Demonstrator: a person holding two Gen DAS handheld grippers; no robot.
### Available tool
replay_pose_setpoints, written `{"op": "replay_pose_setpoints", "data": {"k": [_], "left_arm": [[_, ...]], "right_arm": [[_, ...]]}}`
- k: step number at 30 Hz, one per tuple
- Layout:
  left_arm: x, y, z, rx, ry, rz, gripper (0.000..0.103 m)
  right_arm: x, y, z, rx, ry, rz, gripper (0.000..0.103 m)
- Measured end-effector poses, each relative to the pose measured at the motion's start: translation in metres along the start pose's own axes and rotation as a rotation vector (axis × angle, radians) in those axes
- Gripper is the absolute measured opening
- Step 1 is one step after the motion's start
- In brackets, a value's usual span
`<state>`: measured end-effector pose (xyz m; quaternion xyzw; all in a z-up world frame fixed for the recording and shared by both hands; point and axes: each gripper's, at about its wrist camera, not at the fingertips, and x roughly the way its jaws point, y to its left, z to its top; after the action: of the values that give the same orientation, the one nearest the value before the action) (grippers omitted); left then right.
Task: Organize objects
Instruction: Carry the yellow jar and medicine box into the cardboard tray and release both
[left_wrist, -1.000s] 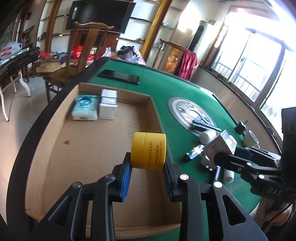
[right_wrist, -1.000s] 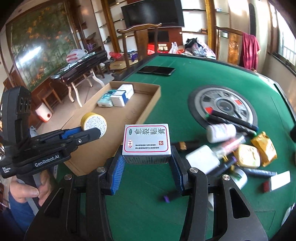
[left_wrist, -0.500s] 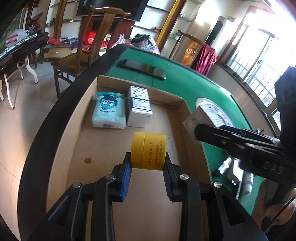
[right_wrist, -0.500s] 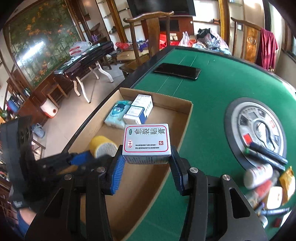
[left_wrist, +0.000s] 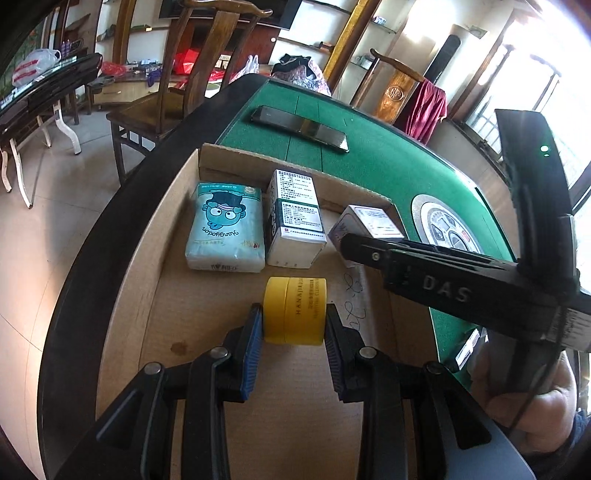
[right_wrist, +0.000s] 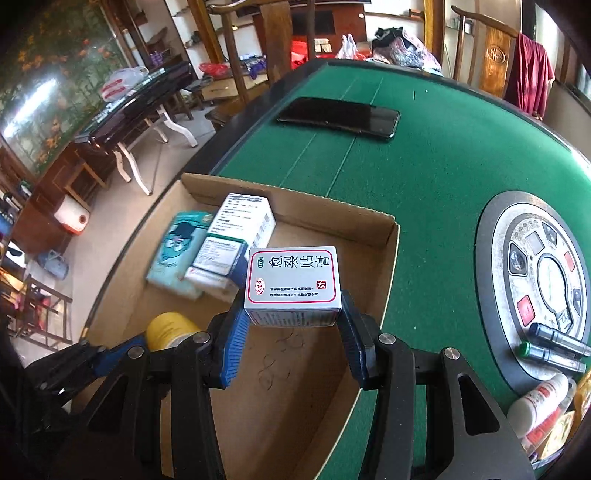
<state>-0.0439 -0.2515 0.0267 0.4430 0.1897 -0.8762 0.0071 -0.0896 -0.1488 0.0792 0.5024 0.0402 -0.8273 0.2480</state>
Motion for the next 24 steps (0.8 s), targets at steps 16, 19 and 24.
{"op": "replay_pose_setpoints", "data": {"k": [16,19,24], "left_arm": [[-0.003,0.0,0.002,-0.023,-0.015,-0.008,0.032],[-0.005,0.002,0.003,-0.038,-0.02,-0.031,0.036],[-0.013,0.0,0.004,-0.054,-0.053,-0.054,0.055]], "right_arm": [[0.018,-0.002,0.009,0.023,-0.008,-0.002,0.047],[0.014,-0.004,0.009,0.027,-0.01,0.012,0.048],[-0.001,-0.006,0.009,0.017,-0.057,0.029,0.051]]}}
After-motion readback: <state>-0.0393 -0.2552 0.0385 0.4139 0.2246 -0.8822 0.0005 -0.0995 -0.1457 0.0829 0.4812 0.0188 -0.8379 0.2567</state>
